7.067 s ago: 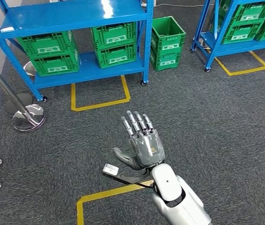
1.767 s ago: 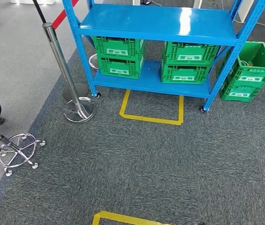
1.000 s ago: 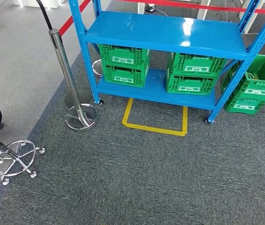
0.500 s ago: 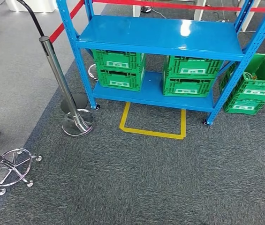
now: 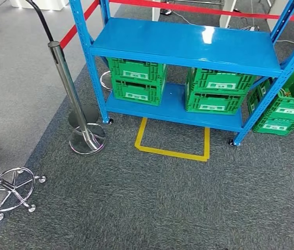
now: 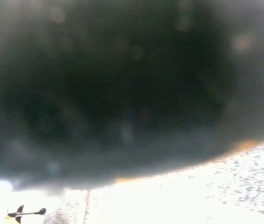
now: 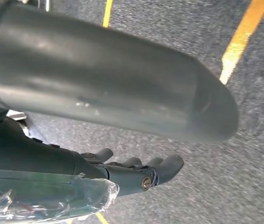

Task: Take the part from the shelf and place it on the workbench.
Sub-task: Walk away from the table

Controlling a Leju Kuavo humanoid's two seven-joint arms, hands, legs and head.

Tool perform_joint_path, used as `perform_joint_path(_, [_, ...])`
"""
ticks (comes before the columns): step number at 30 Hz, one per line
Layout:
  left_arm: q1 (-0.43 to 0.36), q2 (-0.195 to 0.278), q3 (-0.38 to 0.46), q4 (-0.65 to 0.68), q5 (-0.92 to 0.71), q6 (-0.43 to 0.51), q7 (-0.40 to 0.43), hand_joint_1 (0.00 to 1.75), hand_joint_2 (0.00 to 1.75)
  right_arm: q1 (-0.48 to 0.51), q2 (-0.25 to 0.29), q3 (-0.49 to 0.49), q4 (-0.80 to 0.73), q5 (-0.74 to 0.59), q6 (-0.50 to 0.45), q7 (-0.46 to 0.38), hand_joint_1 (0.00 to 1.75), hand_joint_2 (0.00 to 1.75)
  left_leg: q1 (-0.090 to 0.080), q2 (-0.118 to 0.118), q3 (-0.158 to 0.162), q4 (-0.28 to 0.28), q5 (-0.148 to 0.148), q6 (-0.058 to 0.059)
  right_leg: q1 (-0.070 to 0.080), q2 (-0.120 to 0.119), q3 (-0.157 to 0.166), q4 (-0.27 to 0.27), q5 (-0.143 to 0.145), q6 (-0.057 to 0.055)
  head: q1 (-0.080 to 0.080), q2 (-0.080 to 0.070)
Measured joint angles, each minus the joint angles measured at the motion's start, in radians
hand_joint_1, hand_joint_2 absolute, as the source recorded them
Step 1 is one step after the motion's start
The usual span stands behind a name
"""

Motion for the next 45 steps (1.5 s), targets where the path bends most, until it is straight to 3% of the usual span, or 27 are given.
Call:
perform_joint_path(3, [-0.003,-0.001,0.000,0.000,0.000,0.000,0.002,0.00,0.00,0.000,0.000,-0.010,-0.002,-0.014,0.008,0.001,0.00,0.00,0.000,0.000,0.009,0.006,-0.008,-0.018,0.005,-0.001,0.021,-0.036,-0.004,-0.025,-0.001,0.000])
perform_joint_path(6, [-0.002,-0.001,0.000,-0.002,0.000,-0.002,0.002,0.00,0.00,0.001,0.004,-0.016,-0.006,-0.032,0.014,0.004,0.00,0.00,0.001,0.001,0.006,0.055,-0.029,-0.035,-0.004,0.000,0.064,-0.053,-0.001,-0.042,-0.007,0.000])
perform_joint_path(7, [-0.003,-0.001,0.001,-0.002,0.000,-0.003,0.002,0.00,0.00,-0.001,0.005,-0.016,-0.007,-0.037,0.015,0.004,0.00,0.00,0.003,0.001,-0.017,0.098,-0.052,-0.040,-0.005,0.000,0.075,-0.057,-0.005,-0.045,-0.010,0.000])
perform_joint_path(9, [-0.006,-0.002,0.001,-0.003,0.000,-0.006,0.002,0.00,0.00,-0.003,0.006,-0.017,-0.008,-0.047,0.017,0.005,0.00,0.00,0.009,0.002,-0.094,0.211,-0.103,-0.049,-0.006,0.000,0.089,-0.059,-0.016,-0.048,-0.013,0.000])
perform_joint_path(10, [-0.006,-0.002,0.001,-0.003,0.000,-0.008,0.002,0.00,0.00,-0.002,0.007,-0.017,-0.008,-0.052,0.018,0.006,0.00,0.00,0.012,0.002,-0.130,0.254,-0.112,-0.051,-0.006,0.001,0.096,-0.059,-0.024,-0.047,-0.012,0.000])
perform_joint_path(11, [-0.004,-0.002,0.001,-0.003,0.000,-0.010,0.002,0.00,0.00,0.000,0.007,-0.017,-0.008,-0.057,0.020,0.008,0.00,0.00,0.013,0.002,-0.153,0.268,-0.098,-0.053,-0.006,0.001,0.105,-0.059,-0.032,-0.045,-0.012,0.000])
perform_joint_path(12, [-0.002,-0.002,0.001,-0.004,0.000,-0.013,0.002,0.00,0.00,0.001,0.007,-0.017,-0.008,-0.062,0.021,0.009,0.00,0.00,0.014,0.002,-0.158,0.245,-0.061,-0.053,-0.007,0.002,0.116,-0.059,-0.040,-0.043,-0.012,0.000])
perform_joint_path(14, [0.001,-0.001,0.002,-0.006,0.000,-0.015,0.002,0.00,0.00,0.002,0.007,-0.018,-0.008,-0.068,0.022,0.011,0.00,0.00,0.014,0.002,-0.137,0.141,0.038,-0.049,-0.009,0.003,0.139,-0.059,-0.060,-0.036,-0.012,0.000])
perform_joint_path(15, [0.002,-0.002,0.003,-0.006,0.000,-0.016,0.002,0.00,0.00,0.001,0.008,-0.018,-0.008,-0.071,0.023,0.012,0.00,0.00,0.012,0.003,-0.129,0.096,0.055,-0.046,-0.009,0.003,0.149,-0.060,-0.068,-0.031,-0.012,0.000])
perform_joint_path(16, [0.001,-0.002,0.003,-0.006,0.000,-0.016,0.002,0.00,0.00,-0.001,0.008,-0.018,-0.008,-0.076,0.024,0.013,0.00,0.00,0.009,0.004,-0.123,0.065,0.063,-0.041,-0.009,0.002,0.152,-0.062,-0.076,-0.026,-0.012,0.000])
perform_joint_path(18, [0.003,-0.002,0.005,-0.008,0.000,-0.017,0.004,0.00,0.00,-0.002,0.008,-0.018,-0.009,-0.094,0.029,0.016,0.00,0.00,0.004,0.004,-0.120,0.044,0.048,-0.027,-0.006,0.001,0.166,-0.060,-0.081,-0.011,-0.011,0.000])
perform_joint_path(20, [0.007,-0.004,0.006,-0.010,0.000,-0.018,0.005,0.00,0.00,-0.001,0.009,-0.018,-0.009,-0.116,0.033,0.020,0.00,0.00,0.008,0.002,-0.100,0.031,0.054,-0.010,-0.006,0.001,0.175,-0.048,-0.087,0.000,-0.007,0.000])
perform_joint_path(22, [0.005,-0.005,0.006,-0.014,0.000,-0.019,0.005,0.00,0.00,-0.003,0.010,-0.017,-0.010,-0.136,0.036,0.025,0.00,0.00,0.010,0.002,-0.078,0.023,0.046,0.003,-0.006,0.001,0.145,0.012,-0.121,0.006,-0.002,0.000])
perform_joint_path(25, [0.001,-0.008,0.005,-0.017,0.000,-0.022,0.006,0.00,0.00,-0.003,0.010,-0.013,-0.012,-0.157,0.038,0.034,0.00,0.00,0.006,0.001,-0.060,0.021,0.028,0.012,-0.006,0.001,0.022,0.183,-0.185,0.009,0.003,0.000])
perform_joint_path(26, [0.002,-0.009,0.005,-0.018,0.000,-0.023,0.006,0.00,0.00,0.000,0.010,-0.011,-0.012,-0.164,0.040,0.039,0.00,0.00,0.005,0.001,-0.052,0.021,0.020,0.012,-0.005,0.001,-0.011,0.207,-0.178,0.009,0.003,0.000])
perform_joint_path(27, [0.003,-0.010,0.005,-0.018,0.000,-0.023,0.006,0.00,0.00,0.004,0.010,-0.009,-0.013,-0.172,0.041,0.044,0.00,0.00,0.003,0.000,-0.041,0.021,0.012,0.012,-0.005,0.001,-0.026,0.196,-0.147,0.008,0.003,0.000])
perform_joint_path(29, [0.005,-0.012,0.005,-0.021,0.000,-0.023,0.007,0.00,0.00,0.011,0.010,-0.002,-0.017,-0.186,0.042,0.051,0.00,0.00,0.002,-0.002,-0.014,0.020,-0.007,0.008,-0.002,0.001,-0.018,0.100,-0.046,-0.002,0.003,0.000])
perform_joint_path(30, [0.005,-0.013,0.005,-0.022,0.000,-0.023,0.007,0.00,0.00,0.014,0.010,0.000,-0.019,-0.189,0.042,0.052,0.00,0.00,0.001,-0.002,-0.003,0.020,-0.016,0.005,0.002,0.000,-0.012,0.055,-0.016,-0.007,0.002,0.000])
perform_joint_path(31, [0.004,-0.014,0.005,-0.023,0.000,-0.023,0.007,0.00,0.00,0.015,0.010,0.003,-0.021,-0.192,0.043,0.053,0.00,0.00,0.001,-0.002,0.003,0.020,-0.023,0.000,0.005,0.000,-0.005,0.021,-0.001,-0.013,0.002,0.000])
perform_joint_path(33, [0.002,-0.016,0.005,-0.025,0.000,-0.023,0.008,0.00,0.00,0.019,0.010,0.008,-0.025,-0.198,0.044,0.056,0.00,0.00,0.000,-0.002,0.013,0.020,-0.030,-0.012,0.011,0.000,0.000,-0.005,-0.002,-0.024,0.002,0.000])
perform_joint_path(35, [0.002,-0.017,0.005,-0.028,0.000,-0.023,0.011,0.00,0.00,0.023,0.011,0.014,-0.028,-0.212,0.045,0.061,0.00,0.00,-0.001,-0.002,0.020,0.025,-0.031,-0.023,0.007,0.000,0.018,-0.026,0.012,-0.034,0.001,0.000])
perform_joint_path(37, [-0.001,-0.017,0.005,-0.031,0.000,-0.023,0.018,0.00,0.00,0.023,0.012,0.018,-0.033,-0.233,0.045,0.067,0.00,0.00,0.001,0.000,-0.006,0.078,-0.044,-0.034,0.000,-0.001,0.038,-0.045,0.016,-0.039,-0.004,0.000])
perform_joint_path(40, [-0.006,-0.017,0.011,-0.032,0.000,-0.023,0.036,0.00,0.00,0.023,0.013,0.031,-0.037,-0.273,0.045,0.080,0.00,0.00,0.010,0.001,-0.120,0.246,-0.109,-0.051,-0.002,-0.002,0.053,-0.057,0.010,-0.044,-0.008,0.000])
perform_joint_path(41, [-0.006,-0.017,0.015,-0.032,0.000,-0.023,0.043,0.00,0.00,0.024,0.013,0.037,-0.037,-0.288,0.045,0.086,0.00,0.00,0.012,0.001,-0.150,0.278,-0.116,-0.054,-0.003,-0.001,0.057,-0.057,0.006,-0.045,-0.008,0.000])
perform_joint_path(42, [-0.005,-0.016,0.018,-0.032,0.000,-0.023,0.049,0.00,0.44,0.025,0.014,0.042,-0.037,-0.306,0.045,0.091,0.00,0.00,0.014,0.001,-0.165,0.277,-0.099,-0.056,-0.003,0.000,0.063,-0.057,0.001,-0.045,-0.008,0.000])
perform_joint_path(43, [-0.005,-0.016,0.021,-0.031,0.000,-0.023,0.053,0.00,0.87,0.028,0.014,0.047,-0.037,-0.323,0.045,0.096,0.00,0.44,0.015,0.001,-0.164,0.246,-0.062,-0.057,-0.004,0.001,0.071,-0.057,-0.004,-0.044,-0.008,0.000])
perform_joint_path(45, [-0.006,-0.015,0.028,-0.031,0.001,-0.023,0.055,0.00,1.75,0.031,0.014,0.055,-0.037,-0.357,0.046,0.105,0.00,1.31,0.015,0.001,-0.132,0.129,0.029,-0.053,-0.004,0.002,0.088,-0.056,-0.016,-0.039,-0.007,0.000])
